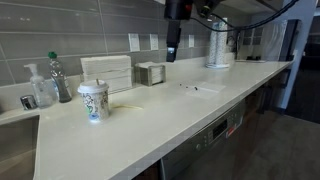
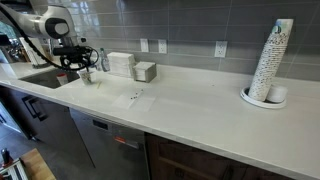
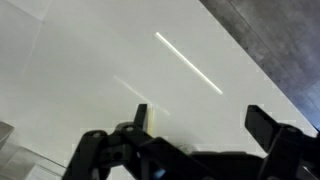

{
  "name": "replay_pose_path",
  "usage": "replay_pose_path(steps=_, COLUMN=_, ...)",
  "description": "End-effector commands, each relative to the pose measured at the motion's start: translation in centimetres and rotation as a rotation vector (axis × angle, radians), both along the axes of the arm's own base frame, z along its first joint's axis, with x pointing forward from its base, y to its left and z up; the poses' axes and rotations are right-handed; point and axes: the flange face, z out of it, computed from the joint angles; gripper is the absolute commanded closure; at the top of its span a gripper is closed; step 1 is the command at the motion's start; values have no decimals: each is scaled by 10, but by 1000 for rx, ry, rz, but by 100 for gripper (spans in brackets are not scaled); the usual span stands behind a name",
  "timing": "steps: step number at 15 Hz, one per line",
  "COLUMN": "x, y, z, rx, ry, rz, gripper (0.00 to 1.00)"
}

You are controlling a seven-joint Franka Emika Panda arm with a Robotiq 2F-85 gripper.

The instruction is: Pick up the plastic white spoon, push the topmost beam onto the napkin with the plastic white spoon, put the plastic white spoon on the right side of the kitchen counter

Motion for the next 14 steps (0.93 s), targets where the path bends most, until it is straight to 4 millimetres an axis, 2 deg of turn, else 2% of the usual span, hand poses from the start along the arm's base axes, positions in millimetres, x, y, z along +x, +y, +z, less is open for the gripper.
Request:
replay_pose_path(steps=1, x=40, y=21, z=-34, rx=41, ry=-18, rz=-12, gripper=0)
replay_pose_path(steps=7, x=96, y=52, z=-82, rx=-40, ry=-12, rz=-30, gripper=0)
replay_pose_path(steps=10, x=121, y=75, z=-99, rx=-91, ry=2, rz=-23, gripper=0)
replay_pose_path(steps=12, x=131, y=94, z=-107, rx=-91, ry=9, rz=1, gripper=0)
replay_pose_path(steps=13, x=117, y=74, z=-97, rx=-72, ry=-1, rz=-5, gripper=0)
replay_pose_path(steps=14, x=122, y=83, z=-102, rx=-71, ry=2, rz=3, gripper=0)
